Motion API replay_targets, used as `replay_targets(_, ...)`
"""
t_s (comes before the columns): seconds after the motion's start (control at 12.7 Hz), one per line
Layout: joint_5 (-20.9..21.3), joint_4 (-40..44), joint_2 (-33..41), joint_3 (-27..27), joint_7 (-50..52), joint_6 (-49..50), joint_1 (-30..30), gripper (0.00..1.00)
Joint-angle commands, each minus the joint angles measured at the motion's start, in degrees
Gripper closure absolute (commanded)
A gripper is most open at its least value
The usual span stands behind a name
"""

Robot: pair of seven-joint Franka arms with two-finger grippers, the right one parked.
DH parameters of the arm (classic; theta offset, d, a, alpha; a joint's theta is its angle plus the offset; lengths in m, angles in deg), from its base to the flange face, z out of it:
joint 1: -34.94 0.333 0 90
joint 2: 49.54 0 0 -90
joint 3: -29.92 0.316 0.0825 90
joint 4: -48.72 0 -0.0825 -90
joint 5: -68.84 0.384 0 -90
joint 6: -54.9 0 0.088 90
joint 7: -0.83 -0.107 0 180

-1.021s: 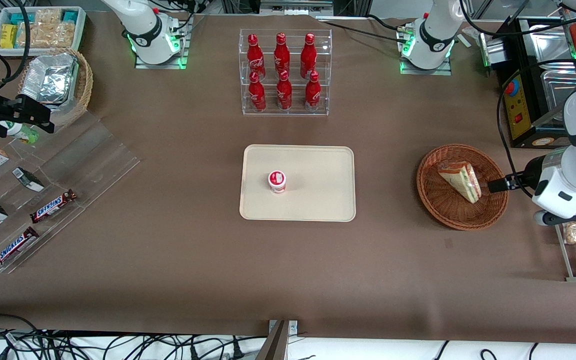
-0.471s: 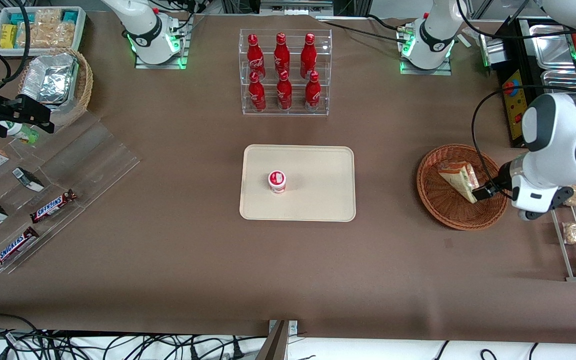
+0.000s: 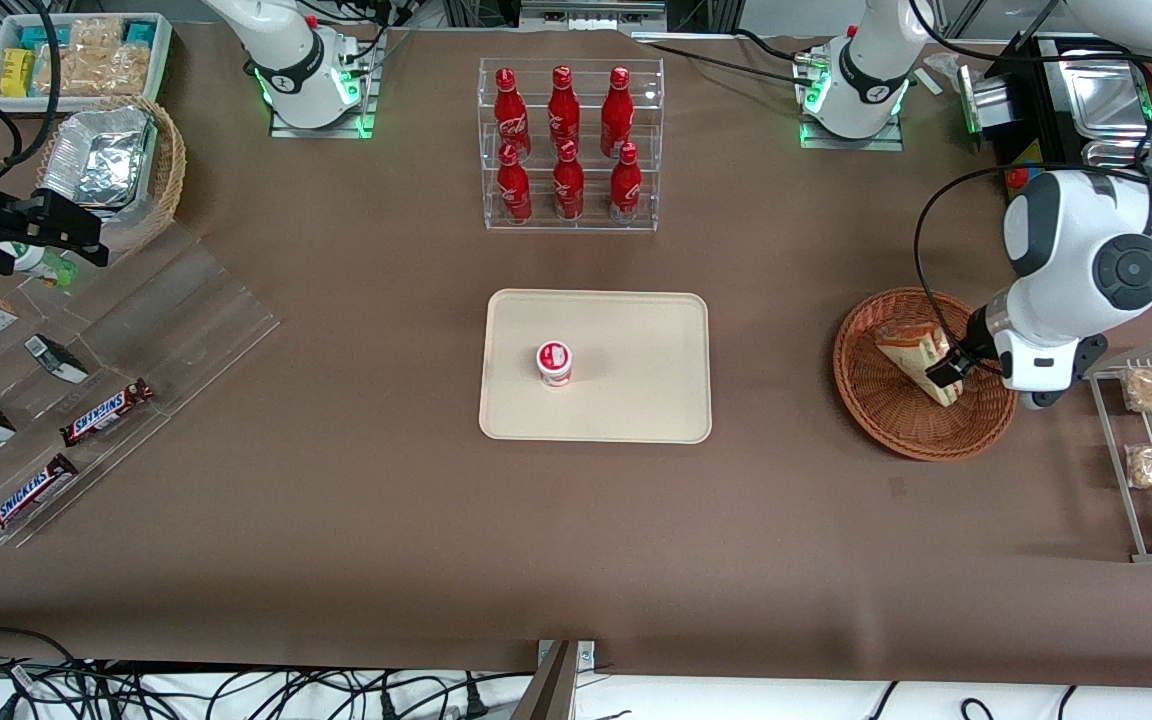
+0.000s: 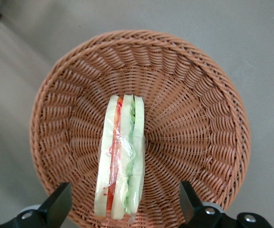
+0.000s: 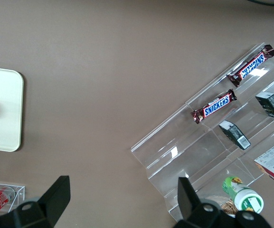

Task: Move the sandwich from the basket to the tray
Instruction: 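Lower the open left gripper onto the wrapped sandwich in the basket, then close the left gripper on the sandwich and lift it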

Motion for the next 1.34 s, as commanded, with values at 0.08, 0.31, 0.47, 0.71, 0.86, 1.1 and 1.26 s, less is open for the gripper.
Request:
replay_targets(0.08,6.2,-5.3,1.8,-0.9,1.9,-4.0,-0.5,0.0)
replay_targets(0.31,6.4,-5.8,1.5,-1.4,2.0,-4.0,-0.6,0.0)
replay_targets(0.47,6.4,-8.0,1.5,-1.4,2.0,-6.9,-0.7,0.0)
replay_targets(0.71,8.8,-9.8,1.5,-1.8,2.9,-8.8,-0.7,0.0)
replay_targets(0.86,10.1,-10.3,1.5,-1.8,4.1,-8.8,-0.6,0.0)
replay_targets(1.1,10.9,-10.3,1.5,-1.8,5.2,-8.9,-0.3,0.0)
replay_targets(1.26,10.9,-10.3,1.5,-1.8,5.5,-8.9,-0.3,0.3)
